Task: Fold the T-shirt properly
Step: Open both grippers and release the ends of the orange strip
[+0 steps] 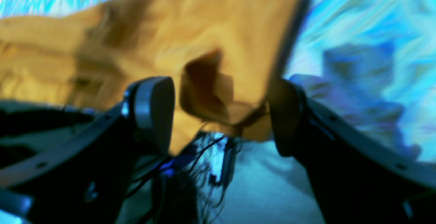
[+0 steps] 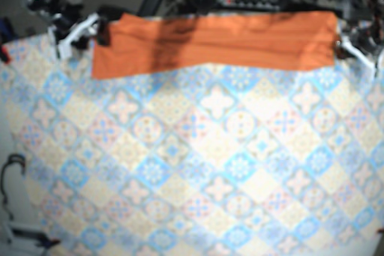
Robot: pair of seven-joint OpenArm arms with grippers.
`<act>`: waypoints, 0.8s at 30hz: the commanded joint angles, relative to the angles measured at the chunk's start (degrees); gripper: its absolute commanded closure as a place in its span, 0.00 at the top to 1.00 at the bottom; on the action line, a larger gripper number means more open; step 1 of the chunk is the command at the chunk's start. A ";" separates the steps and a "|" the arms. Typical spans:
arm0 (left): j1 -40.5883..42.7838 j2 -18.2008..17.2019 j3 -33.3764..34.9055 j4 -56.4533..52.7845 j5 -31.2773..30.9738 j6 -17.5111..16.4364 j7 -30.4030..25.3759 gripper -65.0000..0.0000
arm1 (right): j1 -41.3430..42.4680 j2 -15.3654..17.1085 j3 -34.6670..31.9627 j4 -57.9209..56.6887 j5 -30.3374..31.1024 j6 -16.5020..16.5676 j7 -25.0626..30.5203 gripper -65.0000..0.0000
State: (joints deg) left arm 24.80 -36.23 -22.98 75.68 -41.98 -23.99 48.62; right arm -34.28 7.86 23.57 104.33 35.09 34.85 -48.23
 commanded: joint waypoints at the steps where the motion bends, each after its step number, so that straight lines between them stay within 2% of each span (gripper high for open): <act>1: -0.14 -1.35 -0.53 0.76 -1.06 -0.41 -0.75 0.54 | -0.31 0.71 1.35 1.29 0.91 0.36 0.80 0.64; 8: 1.97 -1.44 -0.80 0.85 -1.14 -0.41 -0.66 0.54 | -0.49 0.71 6.98 1.73 0.91 0.36 0.71 0.64; 12: 5.14 -1.44 -5.11 0.85 -1.50 -0.41 -0.14 0.54 | -0.57 0.71 11.28 2.08 0.91 0.36 0.80 0.64; 15: 5.31 -1.18 -8.09 0.41 -1.76 -0.41 4.17 0.55 | -0.66 0.71 13.22 2.08 0.91 0.36 0.80 0.64; 24: 5.05 -1.35 -9.41 -1.79 -14.16 -0.50 11.99 0.82 | -0.66 0.71 13.22 2.08 0.91 0.36 0.80 0.64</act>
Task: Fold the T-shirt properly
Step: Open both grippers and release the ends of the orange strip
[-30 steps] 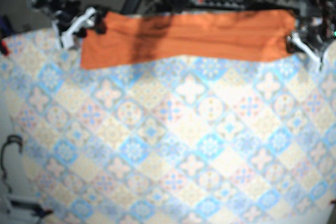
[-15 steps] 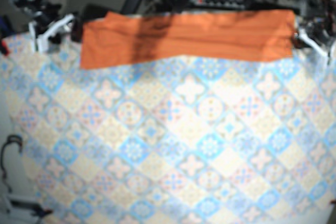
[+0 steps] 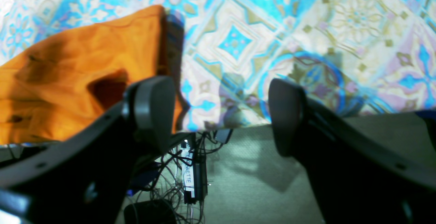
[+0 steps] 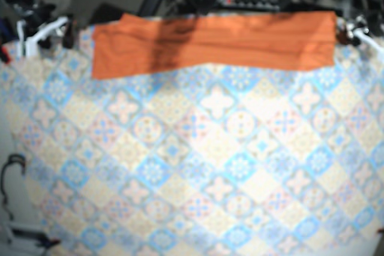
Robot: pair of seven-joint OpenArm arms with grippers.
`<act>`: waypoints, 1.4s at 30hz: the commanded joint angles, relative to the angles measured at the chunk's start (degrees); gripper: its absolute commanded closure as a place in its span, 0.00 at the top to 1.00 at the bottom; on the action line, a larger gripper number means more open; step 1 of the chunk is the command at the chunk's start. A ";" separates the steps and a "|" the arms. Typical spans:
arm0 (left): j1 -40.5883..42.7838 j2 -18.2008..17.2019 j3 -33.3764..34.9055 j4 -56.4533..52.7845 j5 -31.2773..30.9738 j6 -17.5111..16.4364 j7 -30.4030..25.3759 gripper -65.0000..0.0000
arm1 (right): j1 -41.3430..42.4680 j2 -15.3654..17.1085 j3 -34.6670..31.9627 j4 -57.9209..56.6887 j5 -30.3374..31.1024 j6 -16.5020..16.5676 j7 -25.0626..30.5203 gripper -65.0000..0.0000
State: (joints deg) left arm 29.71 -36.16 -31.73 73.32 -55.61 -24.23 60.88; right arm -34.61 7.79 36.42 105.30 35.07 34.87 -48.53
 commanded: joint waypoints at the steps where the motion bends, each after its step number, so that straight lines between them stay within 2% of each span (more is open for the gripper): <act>1: 0.04 -1.42 -0.67 0.48 -1.92 -0.26 0.52 0.84 | -0.33 0.78 0.37 1.12 0.93 0.34 1.10 0.64; 3: 0.04 -1.42 -0.58 0.40 -4.56 -1.57 2.11 0.85 | -0.33 0.78 0.37 1.12 0.93 0.34 1.10 0.64; 7: -1.98 -1.42 -0.58 -0.40 -4.74 -7.55 5.54 0.91 | -0.33 0.78 0.37 1.03 0.93 0.34 1.10 0.64; 10: -4.70 -1.42 -0.58 -5.58 -4.74 -8.96 7.29 0.97 | -0.33 0.69 0.28 1.03 0.93 0.34 1.10 0.64; 11: -5.85 -1.42 -0.58 -8.13 -4.74 -8.96 7.38 1.00 | -0.33 0.69 0.28 1.03 0.93 0.34 1.10 0.64; 16: -9.89 -1.42 0.30 -15.25 -4.65 -9.05 7.21 1.00 | -0.25 0.69 0.28 0.95 0.93 0.34 1.10 0.64; 20: -12.79 -1.24 4.60 -15.34 -4.82 -9.05 7.21 1.00 | -0.25 0.69 0.28 0.95 0.93 0.34 1.10 0.64; 25: -15.60 -0.01 6.10 -15.43 -4.74 -9.05 7.12 1.00 | -0.16 0.69 0.28 0.95 0.93 0.34 1.10 0.64; 35: -16.22 1.66 6.19 -15.43 -4.56 -9.05 7.47 1.00 | -0.07 0.69 0.28 0.95 0.93 0.34 1.10 0.64; 42: -16.22 1.74 11.90 -15.43 -4.65 -9.05 7.12 1.00 | -0.07 0.60 0.28 0.95 0.93 0.34 1.10 0.64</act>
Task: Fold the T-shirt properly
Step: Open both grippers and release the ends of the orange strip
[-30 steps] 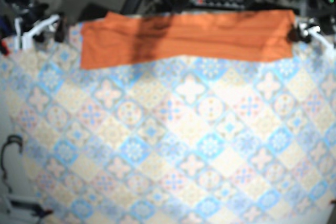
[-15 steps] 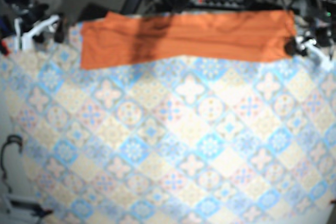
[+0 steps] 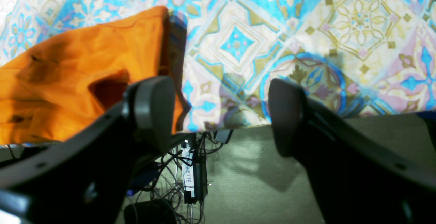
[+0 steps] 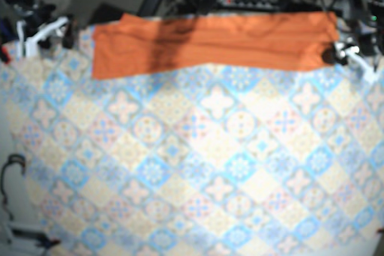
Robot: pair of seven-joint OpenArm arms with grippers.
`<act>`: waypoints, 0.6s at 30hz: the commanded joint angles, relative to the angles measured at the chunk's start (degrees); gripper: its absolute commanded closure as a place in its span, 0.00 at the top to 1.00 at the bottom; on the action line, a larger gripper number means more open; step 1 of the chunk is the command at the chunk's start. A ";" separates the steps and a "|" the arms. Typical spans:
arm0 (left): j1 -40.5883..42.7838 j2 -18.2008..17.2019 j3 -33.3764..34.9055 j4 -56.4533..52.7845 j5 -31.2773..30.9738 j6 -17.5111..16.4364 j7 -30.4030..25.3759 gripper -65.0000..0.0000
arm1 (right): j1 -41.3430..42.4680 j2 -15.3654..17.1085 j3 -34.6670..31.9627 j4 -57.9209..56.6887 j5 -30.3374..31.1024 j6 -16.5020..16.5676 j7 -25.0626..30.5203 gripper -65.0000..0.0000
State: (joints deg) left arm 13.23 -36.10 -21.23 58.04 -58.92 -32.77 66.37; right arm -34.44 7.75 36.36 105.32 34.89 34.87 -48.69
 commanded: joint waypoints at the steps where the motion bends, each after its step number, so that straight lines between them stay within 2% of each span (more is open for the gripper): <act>1: 0.26 1.68 1.94 -0.15 -1.44 -0.50 1.63 1.00 | -0.25 0.65 0.34 0.92 1.11 0.34 1.26 0.64; 6: 0.26 1.68 3.78 -0.06 -1.44 -0.50 1.63 1.00 | -0.25 0.65 0.34 0.92 1.11 0.34 1.26 0.64; 10: 0.26 1.68 4.49 -0.06 -1.44 -0.50 1.63 1.00 | -0.25 -1.20 0.34 0.92 1.11 0.34 1.26 0.64; 18: 0.00 1.68 8.71 0.20 -1.79 -0.50 1.63 1.00 | -0.16 -1.37 0.26 0.92 1.02 0.34 1.26 0.64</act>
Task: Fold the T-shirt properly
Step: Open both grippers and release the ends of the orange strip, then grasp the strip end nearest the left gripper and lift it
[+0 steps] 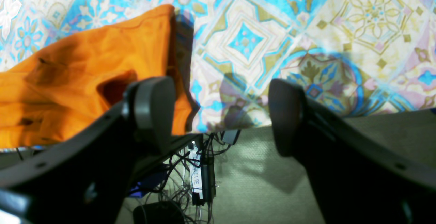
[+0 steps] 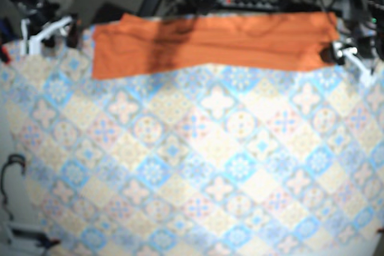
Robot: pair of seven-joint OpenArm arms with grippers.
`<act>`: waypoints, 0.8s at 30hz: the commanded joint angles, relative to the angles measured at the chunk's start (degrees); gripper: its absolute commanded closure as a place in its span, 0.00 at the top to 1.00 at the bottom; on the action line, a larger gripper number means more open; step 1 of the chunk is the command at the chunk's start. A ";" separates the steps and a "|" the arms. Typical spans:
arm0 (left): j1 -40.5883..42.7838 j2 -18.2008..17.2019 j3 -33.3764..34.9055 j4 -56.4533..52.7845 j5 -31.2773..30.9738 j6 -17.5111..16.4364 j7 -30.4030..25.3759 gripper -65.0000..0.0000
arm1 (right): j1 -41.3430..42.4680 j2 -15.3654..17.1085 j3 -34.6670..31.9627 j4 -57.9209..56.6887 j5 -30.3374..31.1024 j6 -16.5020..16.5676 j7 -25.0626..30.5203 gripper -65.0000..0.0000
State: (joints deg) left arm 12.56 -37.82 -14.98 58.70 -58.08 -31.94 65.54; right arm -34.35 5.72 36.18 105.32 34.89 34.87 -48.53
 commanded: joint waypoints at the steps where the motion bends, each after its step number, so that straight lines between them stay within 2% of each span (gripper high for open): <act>1: 0.67 3.41 2.81 -0.46 -2.62 -1.33 2.46 1.00 | -0.25 0.66 0.43 0.92 1.02 0.34 1.10 0.64; 7: -0.91 3.41 5.62 -0.10 -2.88 -1.33 2.46 1.00 | -0.25 0.66 0.43 0.84 1.02 0.34 1.10 0.64; 13: -0.47 3.41 5.97 5.35 -2.88 -1.51 2.99 1.00 | -0.16 0.66 0.43 0.84 1.02 0.34 1.10 0.64; 18: 0.59 3.05 5.97 5.35 -2.79 -5.99 2.99 1.00 | -0.16 0.66 0.43 0.84 1.02 0.34 1.10 0.64; 21: 1.38 2.97 5.88 5.35 -2.79 -7.75 2.81 1.00 | -0.16 0.66 0.43 0.75 1.02 0.34 1.10 0.64; 24: 2.96 2.88 5.62 5.52 -2.79 -8.06 2.64 1.00 | -0.16 0.66 0.43 0.75 1.02 0.34 1.10 0.64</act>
State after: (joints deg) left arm 14.02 -38.39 -11.16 64.29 -53.52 -36.01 64.88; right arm -34.28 5.74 36.18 105.27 34.89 34.85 -48.71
